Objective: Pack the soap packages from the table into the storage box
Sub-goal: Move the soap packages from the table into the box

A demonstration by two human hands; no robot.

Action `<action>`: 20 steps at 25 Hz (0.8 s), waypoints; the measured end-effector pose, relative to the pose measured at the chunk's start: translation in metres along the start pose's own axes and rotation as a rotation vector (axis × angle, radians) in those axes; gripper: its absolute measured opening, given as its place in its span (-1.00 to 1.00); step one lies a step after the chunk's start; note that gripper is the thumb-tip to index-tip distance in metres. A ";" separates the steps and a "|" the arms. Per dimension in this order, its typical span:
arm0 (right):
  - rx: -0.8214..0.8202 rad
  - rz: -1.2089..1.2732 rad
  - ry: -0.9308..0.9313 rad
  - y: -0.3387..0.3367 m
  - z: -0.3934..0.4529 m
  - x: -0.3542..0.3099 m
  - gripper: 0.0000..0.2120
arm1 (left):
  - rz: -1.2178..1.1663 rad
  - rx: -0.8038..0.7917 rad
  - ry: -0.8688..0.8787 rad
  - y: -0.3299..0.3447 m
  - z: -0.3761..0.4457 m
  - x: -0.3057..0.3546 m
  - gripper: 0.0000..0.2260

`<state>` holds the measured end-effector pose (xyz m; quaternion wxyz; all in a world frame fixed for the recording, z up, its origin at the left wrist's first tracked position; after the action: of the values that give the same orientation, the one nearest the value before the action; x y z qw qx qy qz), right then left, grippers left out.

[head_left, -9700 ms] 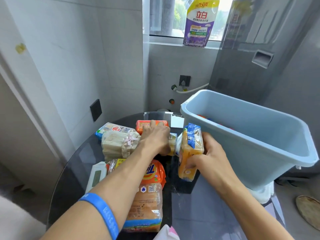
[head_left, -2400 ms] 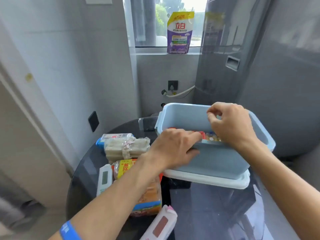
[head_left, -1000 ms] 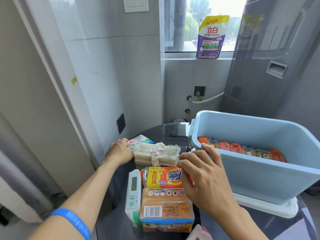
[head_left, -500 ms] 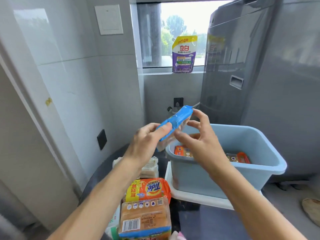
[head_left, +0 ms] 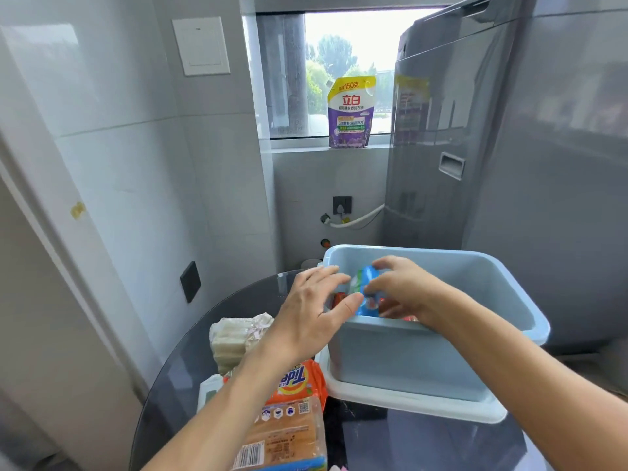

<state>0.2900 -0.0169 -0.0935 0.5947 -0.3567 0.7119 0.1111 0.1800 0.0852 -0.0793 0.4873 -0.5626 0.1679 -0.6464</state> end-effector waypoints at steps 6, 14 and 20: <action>-0.121 -0.377 -0.092 0.028 0.003 -0.005 -0.75 | 0.072 -0.022 0.067 0.001 -0.001 0.000 -0.65; 0.172 -0.567 -0.394 0.010 -0.011 -0.036 -0.72 | 0.310 0.029 0.077 -0.006 0.002 0.011 -0.58; 0.476 -0.687 -0.835 0.018 -0.076 -0.055 -0.73 | 0.244 -0.045 0.087 -0.014 -0.013 0.011 -0.63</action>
<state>0.2227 -0.0276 -0.0271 0.8901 -0.3498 0.2666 -0.1196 0.1636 0.0790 -0.0660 0.5419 -0.5201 0.2704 -0.6023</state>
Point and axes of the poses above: each hand's wrist, its own z-axis towards the middle knuckle, its own y-axis out of the palm, x = y × z, the point moved 10 cm from there along z, towards the middle knuckle, and after that the axes turned 3 degrees about z, right-handed, at the moved point
